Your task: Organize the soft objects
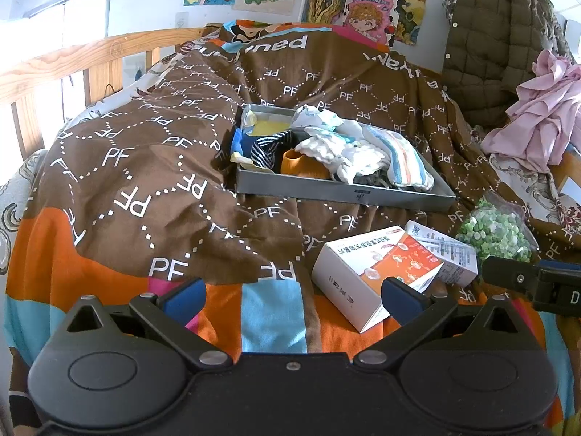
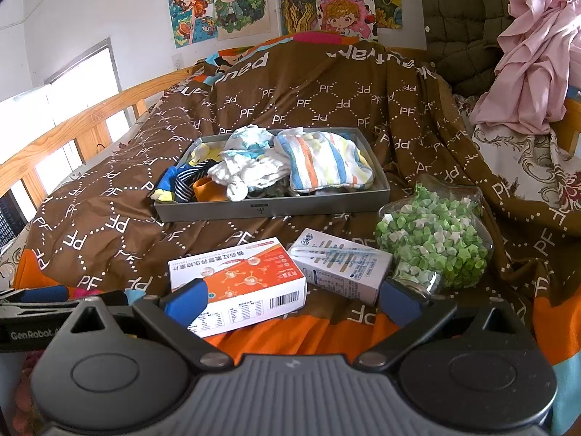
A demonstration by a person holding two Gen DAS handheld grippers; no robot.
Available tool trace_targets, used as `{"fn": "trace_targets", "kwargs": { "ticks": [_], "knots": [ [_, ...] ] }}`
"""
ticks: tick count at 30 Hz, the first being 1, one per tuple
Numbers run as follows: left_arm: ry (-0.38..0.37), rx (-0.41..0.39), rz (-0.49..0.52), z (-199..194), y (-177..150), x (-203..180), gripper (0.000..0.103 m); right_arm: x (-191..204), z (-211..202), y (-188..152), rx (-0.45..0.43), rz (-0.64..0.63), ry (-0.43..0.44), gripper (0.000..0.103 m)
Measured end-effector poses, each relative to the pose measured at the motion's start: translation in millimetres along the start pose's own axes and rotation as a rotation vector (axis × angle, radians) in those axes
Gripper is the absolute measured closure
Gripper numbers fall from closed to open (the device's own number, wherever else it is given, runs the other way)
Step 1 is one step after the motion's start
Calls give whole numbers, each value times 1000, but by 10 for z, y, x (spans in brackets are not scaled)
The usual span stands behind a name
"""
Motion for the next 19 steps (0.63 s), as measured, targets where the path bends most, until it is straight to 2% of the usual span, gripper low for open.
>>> {"fn": "trace_targets", "kwargs": {
  "ticks": [4, 8, 13, 19],
  "knots": [
    [2, 23, 8, 2, -8, -20, 1, -1, 2, 0, 1, 0, -1, 0],
    [2, 9, 16, -18, 9, -41, 1, 2, 1, 0, 0, 1, 0, 0],
    [-5, 10, -21, -15, 16, -20, 1, 2, 3, -2, 1, 0, -1, 0],
    [2, -3, -1, -16, 23, -26, 1, 29, 5, -22, 6, -2, 2, 0]
  ]
}}
Point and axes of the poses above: each gripper's, at about its wrist camera, not at the fingertips, and z roughly the way its jaws point, x to its left, y to its top, the point moved 7 cm from there along z, roughly the way its jaws point, and after that the axes turned 15 degrees about -x, right-handed, at the moved point
